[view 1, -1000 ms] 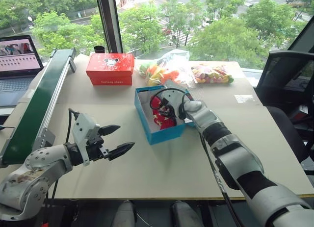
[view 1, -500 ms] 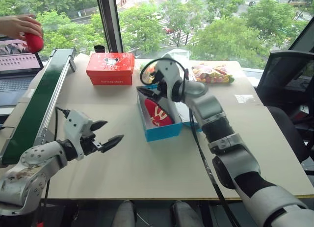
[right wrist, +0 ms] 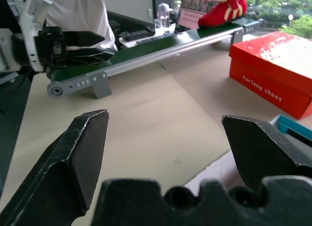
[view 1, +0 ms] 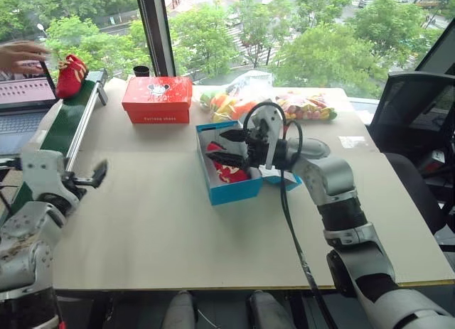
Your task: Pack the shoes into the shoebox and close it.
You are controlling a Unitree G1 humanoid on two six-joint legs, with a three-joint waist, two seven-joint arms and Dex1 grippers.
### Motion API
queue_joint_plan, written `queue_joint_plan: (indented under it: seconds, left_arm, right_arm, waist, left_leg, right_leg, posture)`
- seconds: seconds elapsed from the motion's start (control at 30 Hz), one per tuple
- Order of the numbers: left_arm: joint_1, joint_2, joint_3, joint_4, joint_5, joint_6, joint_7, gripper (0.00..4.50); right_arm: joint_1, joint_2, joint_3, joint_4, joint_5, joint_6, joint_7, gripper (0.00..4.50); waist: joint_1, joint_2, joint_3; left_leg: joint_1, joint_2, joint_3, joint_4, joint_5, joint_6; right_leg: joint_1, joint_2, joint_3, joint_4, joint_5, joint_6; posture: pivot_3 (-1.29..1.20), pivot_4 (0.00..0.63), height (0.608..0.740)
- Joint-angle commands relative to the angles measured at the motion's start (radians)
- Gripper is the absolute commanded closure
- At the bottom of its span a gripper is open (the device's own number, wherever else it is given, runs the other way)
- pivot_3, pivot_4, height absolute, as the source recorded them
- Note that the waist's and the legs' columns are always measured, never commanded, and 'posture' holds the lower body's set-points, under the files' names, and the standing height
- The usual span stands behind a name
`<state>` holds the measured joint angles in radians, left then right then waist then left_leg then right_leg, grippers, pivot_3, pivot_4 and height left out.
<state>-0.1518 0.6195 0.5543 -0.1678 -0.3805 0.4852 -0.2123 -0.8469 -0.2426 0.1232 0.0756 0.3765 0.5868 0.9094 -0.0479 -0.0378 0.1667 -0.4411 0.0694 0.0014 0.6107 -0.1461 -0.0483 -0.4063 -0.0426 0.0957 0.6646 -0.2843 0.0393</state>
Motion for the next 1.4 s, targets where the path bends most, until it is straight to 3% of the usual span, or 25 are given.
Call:
queue_joint_plan:
  seconds: [0.03,0.4,0.83,1.1,1.4]
  left_arm:
    - [-0.015,-0.002,0.045,0.038,0.043,-0.053,0.052,0.0]
    - [0.012,0.016,0.096,0.163,0.072,-0.105,0.056,0.0]
    - [0.011,0.01,0.085,0.169,0.075,-0.135,0.04,0.0]
    - [0.016,0.128,0.158,0.376,0.079,-0.23,-0.045,0.0]
    - [-0.121,0.308,0.06,0.722,0.057,-0.32,-0.376,0.0]
  right_arm:
    - [0.014,0.025,0.007,-0.056,0.026,0.019,-0.025,0.06]
    - [0.043,0.045,0.064,-0.099,0.016,0.019,-0.038,0.06]
    - [0.034,0.061,0.072,-0.081,0.001,-0.001,-0.058,0.06]
    - [0.027,0.092,0.063,-0.078,0.014,0.018,-0.089,0.06]
    - [0.029,0.066,0.084,-0.081,0.004,0.013,-0.072,0.06]
  waist:
    - [0.004,0.0,0.0]
    - [0.007,0.0,0.0]
    - [0.006,0.0,0.0]
    - [0.001,0.0,0.0]
    - [0.011,-0.001,0.0]
  left_leg:
    - [0.0,0.0,0.0,0.0,0.0,0.0]
    - [0.0,0.0,0.0,0.0,0.0,0.0]
    - [0.0,0.0,0.0,0.0,0.0,0.0]
    - [0.0,0.0,0.0,0.0,0.0,0.0]
    - [0.0,0.0,0.0,0.0,0.0,-0.001]
  right_leg:
    - [0.0,0.0,0.0,0.0,0.0,0.0]
    - [0.0,0.0,-0.001,0.0,0.0,0.0]
    - [0.0,0.0,-0.001,0.0,0.0,0.0]
    - [0.0,0.0,-0.001,0.0,0.0,0.0]
    - [0.0,0.0,-0.003,0.0,0.0,0.0]
  posture:
    - [0.0,0.15,0.739]
    - [0.0,0.15,0.739]
    - [0.0,0.15,0.739]
    - [0.0,0.15,0.739]
    - [0.0,0.15,0.739]
